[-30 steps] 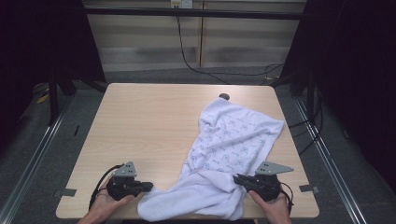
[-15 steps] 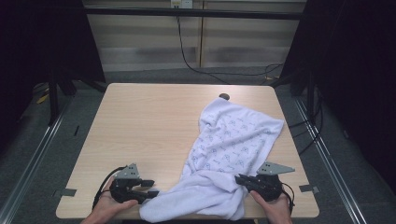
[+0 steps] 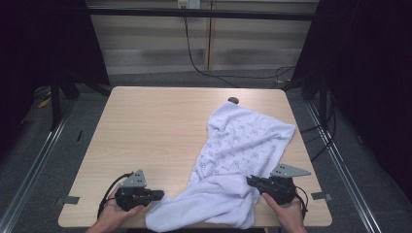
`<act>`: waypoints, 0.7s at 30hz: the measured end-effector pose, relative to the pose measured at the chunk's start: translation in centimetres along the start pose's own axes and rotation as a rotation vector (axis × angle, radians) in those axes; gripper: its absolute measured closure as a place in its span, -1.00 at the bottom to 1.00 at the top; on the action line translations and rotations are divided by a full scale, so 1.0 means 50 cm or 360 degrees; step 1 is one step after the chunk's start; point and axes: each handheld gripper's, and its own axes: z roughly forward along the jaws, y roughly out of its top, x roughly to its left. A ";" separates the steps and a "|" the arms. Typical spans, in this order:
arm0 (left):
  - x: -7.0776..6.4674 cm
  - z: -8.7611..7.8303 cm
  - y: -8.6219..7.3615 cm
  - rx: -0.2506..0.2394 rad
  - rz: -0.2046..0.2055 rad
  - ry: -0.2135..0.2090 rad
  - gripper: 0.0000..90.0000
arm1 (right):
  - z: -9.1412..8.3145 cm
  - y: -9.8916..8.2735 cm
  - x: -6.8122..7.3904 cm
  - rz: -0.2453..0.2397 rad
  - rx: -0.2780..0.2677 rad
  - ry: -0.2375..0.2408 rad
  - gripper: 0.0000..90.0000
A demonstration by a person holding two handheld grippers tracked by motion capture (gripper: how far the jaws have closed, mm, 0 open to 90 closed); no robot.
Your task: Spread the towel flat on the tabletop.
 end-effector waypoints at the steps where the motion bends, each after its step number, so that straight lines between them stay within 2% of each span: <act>1: 0.004 -0.007 0.002 -0.0041 -0.0032 -0.0008 0.93 | -0.005 0.008 -0.001 0.0001 -0.0024 -0.0005 0.90; 3: 0.009 -0.021 0.008 -0.0107 -0.0061 -0.0012 0.93 | -0.028 0.032 0.000 -0.0020 -0.0103 -0.0020 0.90; 4: 0.012 -0.043 0.017 -0.0200 -0.0084 -0.0016 0.93 | -0.037 0.041 0.002 -0.0032 -0.0130 -0.0027 0.90; 5: 0.012 -0.043 0.017 -0.0200 -0.0084 -0.0016 0.93 | -0.037 0.041 0.002 -0.0032 -0.0130 -0.0027 0.90; 12: 0.023 -0.141 0.068 -0.0518 -0.0098 0.0044 0.94 | -0.123 0.100 0.015 -0.0114 -0.0248 -0.0082 0.90; 13: 0.027 -0.153 0.080 -0.0552 -0.0099 0.0043 0.94 | -0.136 0.111 0.016 -0.0120 -0.0269 -0.0087 0.90; 14: 0.029 -0.163 0.095 -0.0573 -0.0086 0.0056 0.94 | -0.153 0.136 0.018 -0.0159 -0.0295 -0.0090 0.90; 15: 0.031 -0.174 0.112 -0.0588 -0.0059 0.0078 0.94 | -0.153 0.136 0.018 -0.0159 -0.0295 -0.0090 0.90; 17: 0.037 -0.190 0.152 -0.0635 -0.0038 0.0115 0.94 | -0.159 0.169 0.020 -0.0206 -0.0306 -0.0115 0.90; 19: 0.051 -0.203 0.191 -0.0698 -0.0049 0.0147 0.94 | -0.159 0.205 0.013 -0.0232 -0.0339 -0.0135 0.90; 20: 0.059 -0.208 0.208 -0.0727 -0.0057 0.0164 0.94 | -0.160 0.240 -0.001 -0.0230 -0.0389 -0.0143 0.90; 21: 0.065 -0.212 0.223 -0.0763 -0.0072 0.0166 0.94 | -0.160 0.240 -0.001 -0.0230 -0.0389 -0.0143 0.90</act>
